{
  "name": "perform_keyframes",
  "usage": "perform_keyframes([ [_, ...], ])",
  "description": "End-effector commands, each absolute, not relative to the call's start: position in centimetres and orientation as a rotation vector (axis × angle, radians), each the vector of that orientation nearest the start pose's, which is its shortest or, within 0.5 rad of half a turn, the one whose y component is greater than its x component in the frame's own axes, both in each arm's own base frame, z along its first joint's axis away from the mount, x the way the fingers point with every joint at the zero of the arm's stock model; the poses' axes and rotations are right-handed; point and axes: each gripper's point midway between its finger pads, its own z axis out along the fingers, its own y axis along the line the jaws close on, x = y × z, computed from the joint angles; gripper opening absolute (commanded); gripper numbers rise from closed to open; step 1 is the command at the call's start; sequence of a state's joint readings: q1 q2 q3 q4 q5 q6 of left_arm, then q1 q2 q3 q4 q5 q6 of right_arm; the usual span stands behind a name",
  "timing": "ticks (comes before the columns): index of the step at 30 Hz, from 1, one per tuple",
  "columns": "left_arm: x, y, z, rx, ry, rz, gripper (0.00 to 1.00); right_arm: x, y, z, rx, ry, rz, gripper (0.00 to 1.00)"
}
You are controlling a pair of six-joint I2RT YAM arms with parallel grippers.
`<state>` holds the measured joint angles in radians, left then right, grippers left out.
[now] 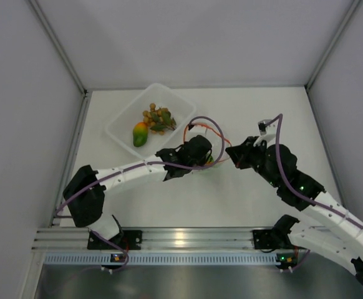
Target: Open the zip-top bag and remove the fake food
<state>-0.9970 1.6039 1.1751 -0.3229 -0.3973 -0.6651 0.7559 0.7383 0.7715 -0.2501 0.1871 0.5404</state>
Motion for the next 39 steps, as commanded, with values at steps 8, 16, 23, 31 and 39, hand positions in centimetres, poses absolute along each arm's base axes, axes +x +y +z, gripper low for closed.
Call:
perform_keyframes([
  [8,25.3,-36.3,15.3,0.265,2.356,-0.628,0.16,23.9,20.4,27.1,0.063,1.811,0.808,0.0],
  [16,25.0,-36.6,12.1,0.34,2.457,-0.54,0.37,24.5,19.3,26.7,0.08,1.822,0.722,0.0],
  [23,25.6,-36.9,11.4,0.288,2.47,-0.516,0.45,24.3,20.4,26.4,0.029,1.839,0.753,0.0],
  [31,25.5,-39.1,13.6,0.268,2.443,-0.626,0.51,24.0,21.0,26.8,0.019,1.825,0.794,0.0],
  [39,24.9,-41.5,13.3,0.231,2.435,-0.742,0.54,23.5,21.7,27.3,-0.005,1.81,0.842,0.0],
])
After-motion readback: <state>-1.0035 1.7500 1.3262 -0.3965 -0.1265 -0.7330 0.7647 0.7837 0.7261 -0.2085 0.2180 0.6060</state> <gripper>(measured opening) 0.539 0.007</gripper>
